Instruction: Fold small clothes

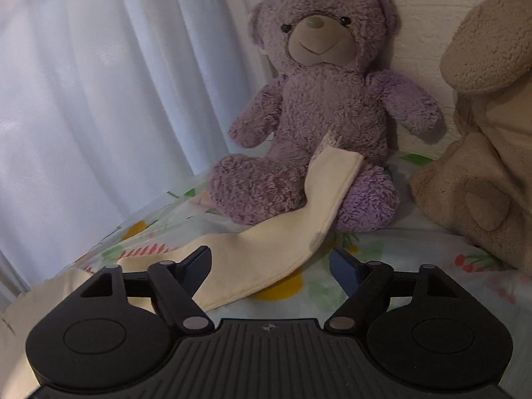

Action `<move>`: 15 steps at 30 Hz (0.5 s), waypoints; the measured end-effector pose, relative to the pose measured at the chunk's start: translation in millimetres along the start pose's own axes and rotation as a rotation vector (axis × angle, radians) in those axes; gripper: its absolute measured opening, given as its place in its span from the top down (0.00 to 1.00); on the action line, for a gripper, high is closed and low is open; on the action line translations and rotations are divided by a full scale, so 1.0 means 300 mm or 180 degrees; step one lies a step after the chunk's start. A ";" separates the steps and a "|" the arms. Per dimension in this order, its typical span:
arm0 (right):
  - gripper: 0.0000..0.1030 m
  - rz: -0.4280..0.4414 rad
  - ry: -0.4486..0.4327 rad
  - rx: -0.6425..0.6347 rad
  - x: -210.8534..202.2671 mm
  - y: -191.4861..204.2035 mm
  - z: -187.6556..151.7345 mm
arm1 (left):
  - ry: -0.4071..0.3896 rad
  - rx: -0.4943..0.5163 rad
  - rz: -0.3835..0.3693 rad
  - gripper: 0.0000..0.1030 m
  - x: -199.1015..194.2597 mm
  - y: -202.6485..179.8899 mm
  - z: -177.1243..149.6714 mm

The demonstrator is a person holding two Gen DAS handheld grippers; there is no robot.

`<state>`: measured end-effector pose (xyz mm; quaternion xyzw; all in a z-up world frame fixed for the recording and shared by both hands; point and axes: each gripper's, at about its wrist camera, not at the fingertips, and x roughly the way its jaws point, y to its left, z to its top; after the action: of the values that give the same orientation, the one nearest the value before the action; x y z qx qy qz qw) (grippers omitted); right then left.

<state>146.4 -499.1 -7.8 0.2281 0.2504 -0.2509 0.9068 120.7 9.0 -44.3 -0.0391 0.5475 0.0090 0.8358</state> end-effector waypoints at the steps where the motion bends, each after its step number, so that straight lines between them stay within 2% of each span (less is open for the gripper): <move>1: 0.41 -0.0019 0.0016 0.0199 0.051 -0.051 0.014 | 0.0000 0.0007 0.0017 0.00 0.015 -0.003 0.005; 4: 0.54 -0.0146 0.0152 0.0708 0.173 -0.147 0.030 | 0.0041 -0.0005 0.0092 0.00 0.066 -0.008 0.020; 6: 0.57 -0.0089 0.0170 0.0922 0.223 -0.184 0.034 | -0.0026 0.0019 0.0135 0.00 0.071 -0.013 0.028; 9: 0.59 -0.0024 0.0091 0.0998 0.270 -0.200 0.045 | -0.0023 -0.0036 0.0132 0.00 0.077 -0.009 0.041; 11: 0.65 -0.0051 0.0086 0.0986 0.287 -0.193 0.051 | -0.0033 -0.0065 0.0163 0.00 0.083 -0.009 0.043; 13: 0.83 -0.0078 0.0147 0.0995 0.311 -0.188 0.053 | -0.0031 -0.0019 0.0212 0.00 0.087 -0.019 0.042; 15: 0.92 -0.0112 0.0151 0.0957 0.325 -0.184 0.053 | -0.0052 0.0005 0.0237 0.00 0.087 -0.023 0.037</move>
<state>193.3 -583.4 -66.7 0.3627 0.2353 -0.2960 0.8518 141.7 2.1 -63.4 -0.0180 0.5417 0.0401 0.8394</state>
